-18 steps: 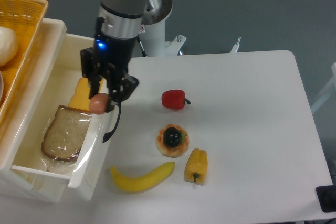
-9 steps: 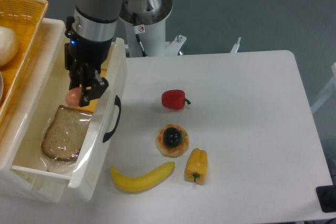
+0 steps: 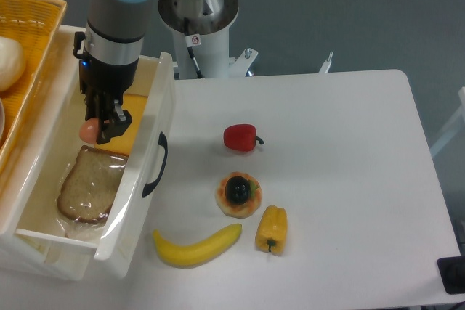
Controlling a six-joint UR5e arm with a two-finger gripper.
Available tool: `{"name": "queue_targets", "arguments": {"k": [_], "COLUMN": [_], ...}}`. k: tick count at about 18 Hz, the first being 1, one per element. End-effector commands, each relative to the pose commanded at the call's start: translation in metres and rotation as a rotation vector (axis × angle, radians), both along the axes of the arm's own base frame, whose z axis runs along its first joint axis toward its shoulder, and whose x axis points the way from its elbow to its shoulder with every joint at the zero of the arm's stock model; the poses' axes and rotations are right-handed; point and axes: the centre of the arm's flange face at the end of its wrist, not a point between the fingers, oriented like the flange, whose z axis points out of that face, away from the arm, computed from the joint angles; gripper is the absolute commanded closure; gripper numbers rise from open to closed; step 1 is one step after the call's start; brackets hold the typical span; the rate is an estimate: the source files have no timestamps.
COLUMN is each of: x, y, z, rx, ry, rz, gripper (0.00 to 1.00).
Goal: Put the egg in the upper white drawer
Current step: 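Lower the egg onto the bread slice and open the gripper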
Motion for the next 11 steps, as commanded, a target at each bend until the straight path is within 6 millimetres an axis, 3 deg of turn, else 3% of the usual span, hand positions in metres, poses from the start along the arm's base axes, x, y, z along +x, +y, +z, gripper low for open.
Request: {"name": "queue_targets", "arguments": {"k": [11], "x": [0.009], "y": [0.008], "z": [-0.022], "rx": [-0.033], "ry": [-0.02], "rz": [-0.022], "gripper": [0.59]}}
